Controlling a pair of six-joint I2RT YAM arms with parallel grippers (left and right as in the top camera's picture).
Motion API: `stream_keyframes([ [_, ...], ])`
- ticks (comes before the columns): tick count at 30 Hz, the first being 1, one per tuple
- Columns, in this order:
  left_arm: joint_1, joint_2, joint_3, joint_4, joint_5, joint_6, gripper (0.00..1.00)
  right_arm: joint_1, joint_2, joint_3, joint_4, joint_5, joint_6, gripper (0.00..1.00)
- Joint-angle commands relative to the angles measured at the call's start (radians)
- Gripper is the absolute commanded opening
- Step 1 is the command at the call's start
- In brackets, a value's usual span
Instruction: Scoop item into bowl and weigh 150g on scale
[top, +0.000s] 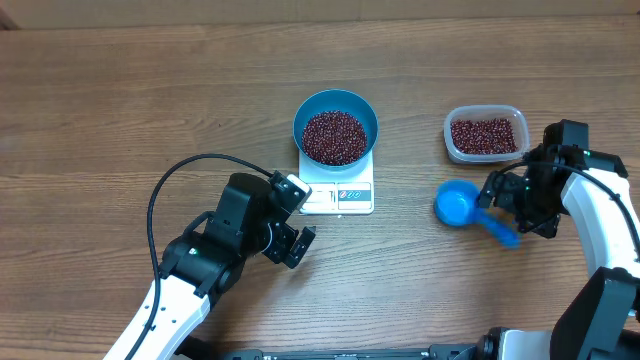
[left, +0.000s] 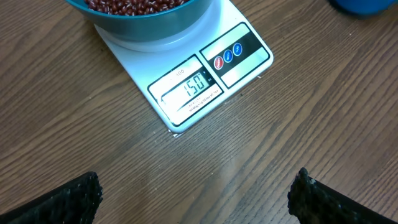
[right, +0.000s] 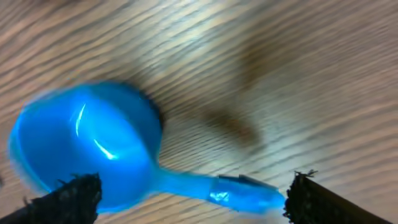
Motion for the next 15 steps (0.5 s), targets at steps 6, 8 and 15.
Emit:
stream_keyframes([
  [6,-0.002,0.005,-0.003,0.003,-0.007,-0.017,1.00,-0.004,0.003,0.037,0.000,0.087,0.084,1.00],
  [8,-0.002,0.005,-0.003,0.003,-0.006,-0.017,1.00,-0.004,0.003,0.066,-0.016,0.087,0.084,1.00],
  [15,-0.002,0.005,-0.003,0.003,-0.007,-0.017,1.00,-0.002,0.003,0.218,-0.097,-0.037,0.039,1.00],
])
